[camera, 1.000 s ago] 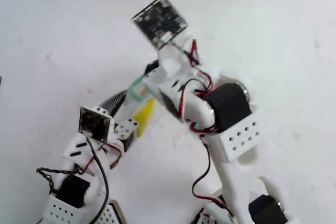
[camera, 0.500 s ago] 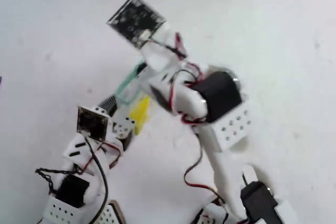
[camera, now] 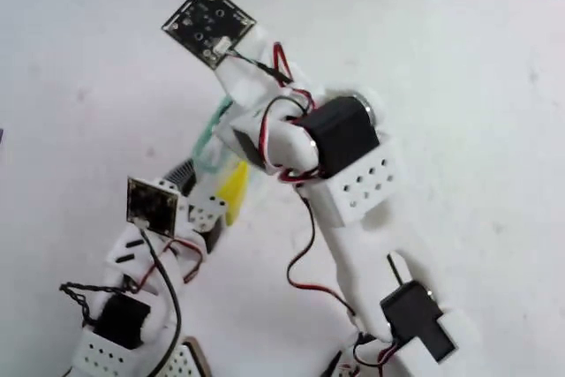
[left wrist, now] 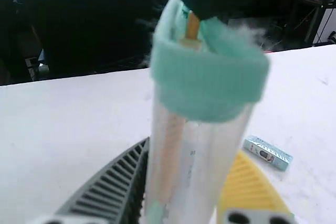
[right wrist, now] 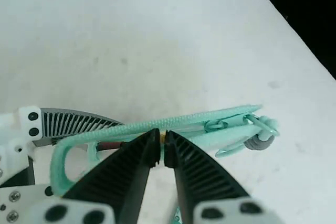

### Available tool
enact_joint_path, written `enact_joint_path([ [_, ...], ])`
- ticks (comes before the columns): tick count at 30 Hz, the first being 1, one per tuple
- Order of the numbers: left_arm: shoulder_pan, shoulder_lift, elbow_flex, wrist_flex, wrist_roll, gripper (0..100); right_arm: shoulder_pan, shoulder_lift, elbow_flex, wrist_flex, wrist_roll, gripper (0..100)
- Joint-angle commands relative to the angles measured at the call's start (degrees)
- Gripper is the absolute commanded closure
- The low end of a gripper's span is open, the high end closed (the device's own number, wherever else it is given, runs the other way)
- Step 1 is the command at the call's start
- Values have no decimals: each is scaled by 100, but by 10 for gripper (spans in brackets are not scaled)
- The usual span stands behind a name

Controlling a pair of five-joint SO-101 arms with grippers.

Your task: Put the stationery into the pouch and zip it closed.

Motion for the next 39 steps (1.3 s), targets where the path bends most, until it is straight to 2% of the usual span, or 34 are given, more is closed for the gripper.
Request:
enact_joint_path([
  [1,-13,-40,-273,-141,62,805,84,558,26,163,343,982],
  [6,-13,-40,-273,-141,53,805,813,708,-686,119,369,982],
  [9,-13,-40,-273,-141,53,804,919,910,-993,154,369,982],
  [13,-31,-40,-281,-141,53,804,593,954,-1011,215,369,981],
  [20,-66,-40,-281,-176,44,804,-374,119,-1002,224,369,981],
  [24,-66,-40,-281,-176,44,804,-13,215,-993,207,378,981],
  [29,-57,-40,-273,-176,44,804,655,945,-668,233,378,981],
  [32,-66,-40,-273,-167,44,804,119,453,167,242,431,981],
  [35,-66,-40,-273,-176,44,804,-585,-470,1073,163,1213,981],
  [37,-66,-40,-273,-176,44,804,-567,-910,1292,-207,1433,981],
  [39,-57,-40,-273,-176,44,804,4,-1007,1301,-690,967,981],
])
